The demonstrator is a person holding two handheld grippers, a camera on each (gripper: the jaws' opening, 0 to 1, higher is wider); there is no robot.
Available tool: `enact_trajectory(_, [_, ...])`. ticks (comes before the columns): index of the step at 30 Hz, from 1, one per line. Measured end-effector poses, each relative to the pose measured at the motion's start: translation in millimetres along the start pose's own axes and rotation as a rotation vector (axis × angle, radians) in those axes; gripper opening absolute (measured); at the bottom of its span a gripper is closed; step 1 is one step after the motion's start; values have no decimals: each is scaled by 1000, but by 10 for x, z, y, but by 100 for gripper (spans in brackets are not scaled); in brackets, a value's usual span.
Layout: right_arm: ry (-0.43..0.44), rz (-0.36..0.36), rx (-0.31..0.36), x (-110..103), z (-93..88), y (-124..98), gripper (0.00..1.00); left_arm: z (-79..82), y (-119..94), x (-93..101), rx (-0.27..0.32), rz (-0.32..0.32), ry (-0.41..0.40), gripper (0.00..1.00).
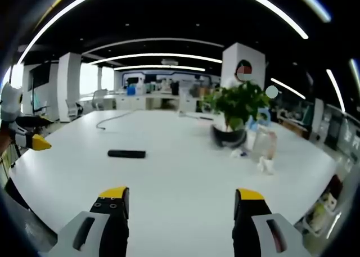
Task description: Press the specified remote control buttons in sequence, fully releasing each button before pressing the next.
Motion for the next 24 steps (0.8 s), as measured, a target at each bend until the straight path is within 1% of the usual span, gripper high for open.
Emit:
enact_trajectory(4, [-1,0,-2,-1,-2,2,74,24,120,-76,-25,-10,-19,92])
enact_trajectory(6, [-2,0,-5,-3,-2,3,74,45,185,-105,-37,-26,-17,91])
enact_trajectory(8, [-4,-1,-8,-3,-4,6,74,71,247,-125,-46,-35,2,90])
enact_trajectory(13, [-8,-2,-17,-4,-14,14,73,186,368,-124,-43,-69,48,88])
enact_trajectory(15, [-11,-2,-19,-5,-18,16,73,221,439,-131,-55,-82,75,87])
enact_trajectory(18, [-12,-2,-22,-6,-22,14,73,274,547,-151,-61,-94,82,86])
enact_trajectory(20, [-12,-2,-23,-4,-25,14,72,275,625,-152,-95,-121,66,86])
enact_trajectory(21, [-13,-3,-26,-4,-26,13,72,281,654,-157,-99,-122,69,86])
enact_trajectory(22, [-14,-3,-27,-5,-27,13,72,285,678,-157,-102,-126,78,85])
enact_trajectory(24, [-15,-2,-29,-8,-28,13,72,296,754,-162,-127,-147,118,83])
Point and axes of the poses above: the point that each gripper's makers call its tool centre point, and the gripper's own axes: y roughly forward along the fingers, x roughly to its right, z roughly out of its top, the point moved 8 cm from there along -y, roughly backward along the fingers, and after that the axes turned 1 degree about -x, right-handed, at the moved point
